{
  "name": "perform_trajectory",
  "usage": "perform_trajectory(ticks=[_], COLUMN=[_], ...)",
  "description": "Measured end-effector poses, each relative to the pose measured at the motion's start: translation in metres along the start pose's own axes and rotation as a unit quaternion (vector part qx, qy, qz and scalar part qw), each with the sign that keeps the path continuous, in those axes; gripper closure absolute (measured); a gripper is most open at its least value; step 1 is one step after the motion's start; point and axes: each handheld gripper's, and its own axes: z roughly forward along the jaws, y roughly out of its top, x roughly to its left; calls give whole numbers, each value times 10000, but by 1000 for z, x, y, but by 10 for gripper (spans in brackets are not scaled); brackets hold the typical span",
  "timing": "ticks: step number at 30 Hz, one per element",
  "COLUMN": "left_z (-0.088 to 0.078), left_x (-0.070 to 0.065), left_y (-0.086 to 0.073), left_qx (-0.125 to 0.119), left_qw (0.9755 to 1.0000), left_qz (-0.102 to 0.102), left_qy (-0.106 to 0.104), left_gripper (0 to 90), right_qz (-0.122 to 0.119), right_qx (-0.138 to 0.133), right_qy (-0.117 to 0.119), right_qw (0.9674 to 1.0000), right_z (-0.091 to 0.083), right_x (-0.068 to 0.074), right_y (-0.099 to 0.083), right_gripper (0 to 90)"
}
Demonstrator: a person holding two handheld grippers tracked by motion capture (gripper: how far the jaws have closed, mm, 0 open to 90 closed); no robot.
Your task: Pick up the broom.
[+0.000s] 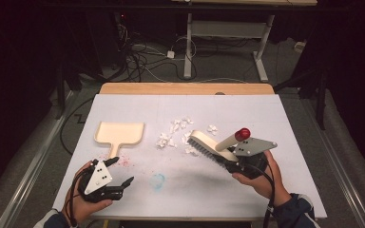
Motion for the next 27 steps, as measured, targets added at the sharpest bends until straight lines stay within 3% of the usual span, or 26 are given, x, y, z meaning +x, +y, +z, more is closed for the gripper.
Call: perform_trajectory(ticks=[5, 12, 19, 23, 27], left_z=[2, 2, 4, 5, 2], left_x=[-1, -1, 0, 0, 0], left_y=[-1, -3, -4, -5, -6], left_qx=[31, 75, 84, 125, 125], left_qw=[10000, 10000, 9999, 9998, 9998], left_qz=[9, -52, -101, -112, -135], left_qy=[-17, -3, -50, -71, -50], left_gripper=[213, 213, 207, 207, 206], right_qz=[66, 147, 296, 265, 332], right_qx=[-22, 41, 222, 500, 566], right_qy=[-133, -544, -1143, -1435, -1523], right_qw=[9999, 9984, 9928, 9880, 9861], right_z=[0, 2, 8, 18, 26], right_x=[-4, -17, -47, -68, -83], right_y=[0, -2, -6, -2, 4], right_gripper=[677, 677, 677, 677, 678])
